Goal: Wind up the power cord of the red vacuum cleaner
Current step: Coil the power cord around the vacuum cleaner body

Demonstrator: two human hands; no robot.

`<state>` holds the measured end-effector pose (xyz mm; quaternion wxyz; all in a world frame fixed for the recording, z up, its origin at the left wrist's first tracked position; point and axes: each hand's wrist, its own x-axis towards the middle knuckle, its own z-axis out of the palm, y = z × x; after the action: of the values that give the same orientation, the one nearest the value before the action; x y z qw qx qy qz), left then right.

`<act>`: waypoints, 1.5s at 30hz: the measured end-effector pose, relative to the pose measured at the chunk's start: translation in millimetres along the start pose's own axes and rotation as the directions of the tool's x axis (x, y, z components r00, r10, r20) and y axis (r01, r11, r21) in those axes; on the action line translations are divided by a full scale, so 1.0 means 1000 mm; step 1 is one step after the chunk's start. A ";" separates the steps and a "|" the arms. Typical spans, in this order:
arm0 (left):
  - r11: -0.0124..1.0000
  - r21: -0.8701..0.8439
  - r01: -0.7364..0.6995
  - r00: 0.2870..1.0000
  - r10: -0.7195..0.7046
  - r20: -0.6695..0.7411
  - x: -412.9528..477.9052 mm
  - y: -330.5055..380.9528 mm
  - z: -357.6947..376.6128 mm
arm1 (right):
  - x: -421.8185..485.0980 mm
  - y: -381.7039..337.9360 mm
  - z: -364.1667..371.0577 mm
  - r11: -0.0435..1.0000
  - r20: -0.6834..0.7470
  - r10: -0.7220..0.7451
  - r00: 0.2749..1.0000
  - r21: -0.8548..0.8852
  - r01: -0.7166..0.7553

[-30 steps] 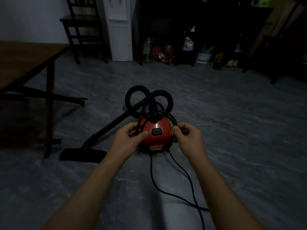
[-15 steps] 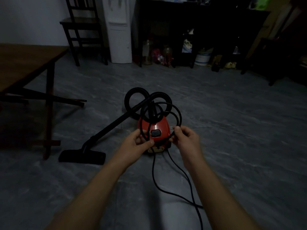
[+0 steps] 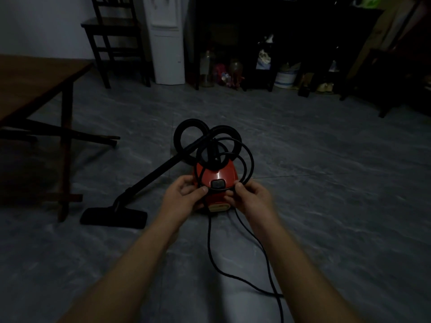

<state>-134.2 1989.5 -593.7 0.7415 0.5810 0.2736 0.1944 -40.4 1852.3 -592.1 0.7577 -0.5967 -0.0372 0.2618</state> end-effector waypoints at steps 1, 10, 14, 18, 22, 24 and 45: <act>1.000 -0.025 -0.002 1.000 0.001 -0.021 0.001 0.000 0.000 | 0.000 0.001 0.000 1.000 0.008 0.004 1.000 -0.008 -0.004; 0.996 0.025 -0.085 0.995 0.086 -0.056 0.006 0.001 0.001 | 0.006 0.009 -0.008 0.959 -0.041 -0.007 0.999 -0.284 -0.005; 0.990 0.079 -0.121 0.991 0.125 -0.043 0.007 0.003 -0.001 | 0.007 0.007 -0.011 0.914 -0.050 -0.120 0.992 -0.396 0.090; 0.974 0.172 -0.147 0.989 0.150 -0.001 0.009 0.004 -0.007 | 0.007 0.004 -0.014 0.869 -0.073 -0.175 0.982 -0.480 0.119; 0.911 0.347 -0.223 0.975 0.215 0.062 0.012 0.001 -0.013 | 0.012 0.005 -0.021 0.802 -0.110 -0.266 0.958 -0.577 0.156; 0.867 0.428 -0.256 0.967 0.231 0.110 0.015 -0.003 -0.016 | 0.013 0.005 -0.025 0.732 -0.099 -0.317 0.943 -0.658 0.177; 0.815 0.510 -0.276 0.956 0.179 0.233 0.009 -0.004 -0.015 | 0.007 0.000 -0.025 0.316 0.292 -0.292 0.911 -0.869 0.380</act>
<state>-137.0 2005.6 -602.3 0.5413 0.8084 0.1794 0.1460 -24.9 1833.1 -601.5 0.3402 -0.8795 -0.3276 0.0588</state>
